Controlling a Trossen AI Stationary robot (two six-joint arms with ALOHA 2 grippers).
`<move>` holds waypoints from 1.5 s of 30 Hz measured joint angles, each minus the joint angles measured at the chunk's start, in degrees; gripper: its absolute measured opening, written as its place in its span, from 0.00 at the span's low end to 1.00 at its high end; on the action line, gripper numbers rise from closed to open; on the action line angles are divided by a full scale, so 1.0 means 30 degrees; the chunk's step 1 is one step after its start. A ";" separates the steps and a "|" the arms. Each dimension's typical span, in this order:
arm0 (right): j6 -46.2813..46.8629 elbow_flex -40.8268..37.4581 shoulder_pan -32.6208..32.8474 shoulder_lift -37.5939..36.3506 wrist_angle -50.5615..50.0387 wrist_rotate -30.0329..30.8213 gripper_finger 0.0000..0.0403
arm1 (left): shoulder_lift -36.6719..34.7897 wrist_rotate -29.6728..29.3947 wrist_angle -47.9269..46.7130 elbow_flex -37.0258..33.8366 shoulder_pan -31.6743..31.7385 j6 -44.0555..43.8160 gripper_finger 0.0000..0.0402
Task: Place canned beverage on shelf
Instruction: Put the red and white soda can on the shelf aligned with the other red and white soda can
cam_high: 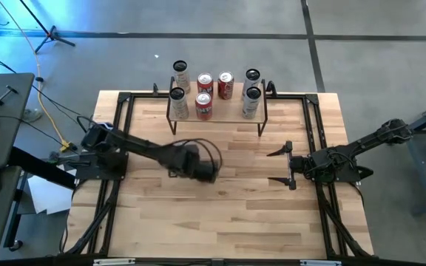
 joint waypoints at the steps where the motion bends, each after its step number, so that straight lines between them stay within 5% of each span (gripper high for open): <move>1: -0.0005 0.0007 -0.0001 0.0005 -0.0005 0.0001 0.99 | 0.0000 -0.0015 0.0237 0.0000 0.0213 0.0336 0.41; 13: -0.0007 0.0002 0.0002 0.0004 -0.0002 0.0000 0.99 | -0.0034 0.0103 0.1652 0.0015 0.1398 0.2468 0.15; 21: -0.0005 0.0003 0.0000 0.0000 -0.0002 -0.0001 0.99 | -0.0036 0.0718 0.1504 0.0022 -0.0216 0.2614 0.01; 25: -0.0007 0.0000 -0.0001 0.0001 0.0000 -0.0005 0.99 | 0.0068 -0.1504 0.1482 0.0051 -0.2191 0.2352 0.02; 34: -0.0007 0.0000 0.0006 0.0000 0.0007 -0.0006 0.99 | 0.2528 -1.0331 0.1284 0.0051 -0.6503 0.0529 0.02; 45: -0.0007 0.0007 -0.0001 0.0000 0.0007 -0.0003 0.99 | 0.5609 -1.3076 0.0637 0.0044 -0.6881 -0.1255 0.11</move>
